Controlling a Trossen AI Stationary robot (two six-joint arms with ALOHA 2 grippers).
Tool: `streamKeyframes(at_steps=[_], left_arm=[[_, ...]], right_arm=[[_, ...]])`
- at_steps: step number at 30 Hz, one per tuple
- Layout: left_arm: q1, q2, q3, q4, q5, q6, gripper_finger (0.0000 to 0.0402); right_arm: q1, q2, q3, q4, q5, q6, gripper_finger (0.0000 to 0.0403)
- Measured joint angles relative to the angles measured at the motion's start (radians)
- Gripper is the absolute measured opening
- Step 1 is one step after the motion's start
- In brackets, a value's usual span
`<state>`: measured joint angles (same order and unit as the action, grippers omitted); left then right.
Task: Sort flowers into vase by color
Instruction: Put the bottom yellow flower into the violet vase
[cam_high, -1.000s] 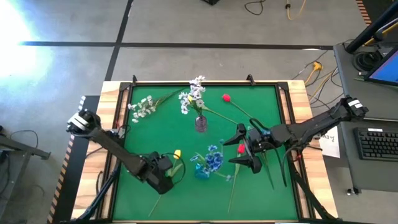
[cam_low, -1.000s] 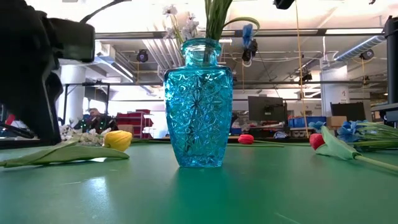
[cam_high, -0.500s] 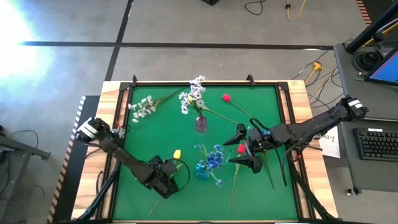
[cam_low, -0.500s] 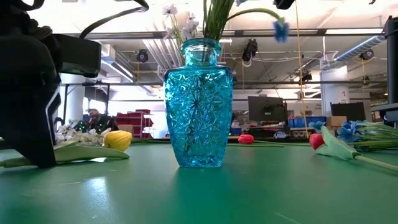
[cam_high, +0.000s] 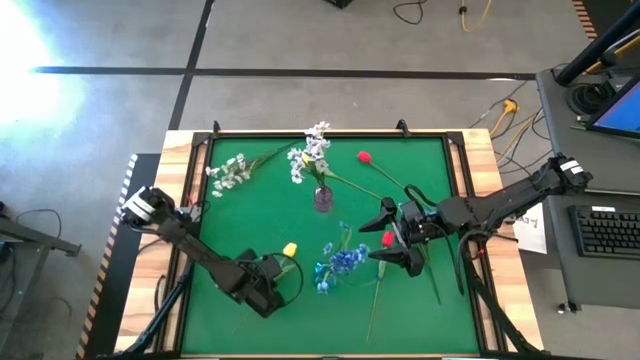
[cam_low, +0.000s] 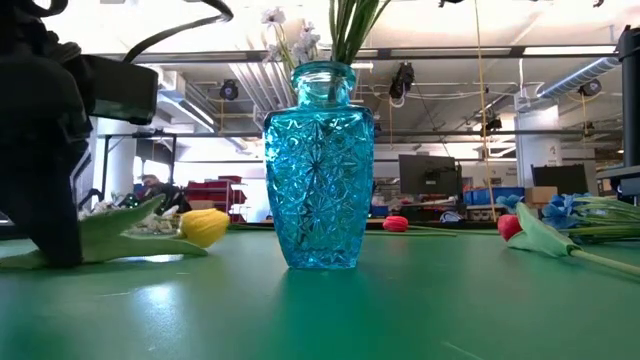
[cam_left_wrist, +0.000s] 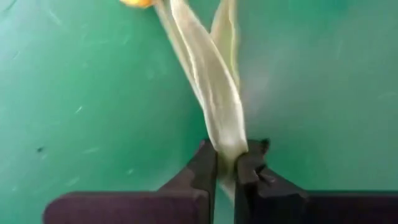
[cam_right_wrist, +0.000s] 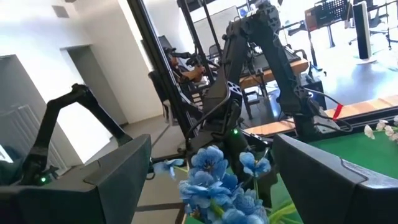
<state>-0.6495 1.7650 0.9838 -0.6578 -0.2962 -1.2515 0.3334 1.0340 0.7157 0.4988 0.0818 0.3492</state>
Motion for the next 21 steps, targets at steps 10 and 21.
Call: streamKeyframes(at_steps=[10, 21], left_arm=[[-0.002, -0.192, -0.001, -0.147, -0.008, -0.016, 0.0], [-0.006, -0.514, 0.0, -0.146, -0.343, 0.151, 0.0]], right_arm=[[0.0, 0.0, 0.001, -0.006, 0.0, 0.0, 0.0327], [0.0, 0.0, 0.001, 0.036, 0.09, -0.078, 0.0327]])
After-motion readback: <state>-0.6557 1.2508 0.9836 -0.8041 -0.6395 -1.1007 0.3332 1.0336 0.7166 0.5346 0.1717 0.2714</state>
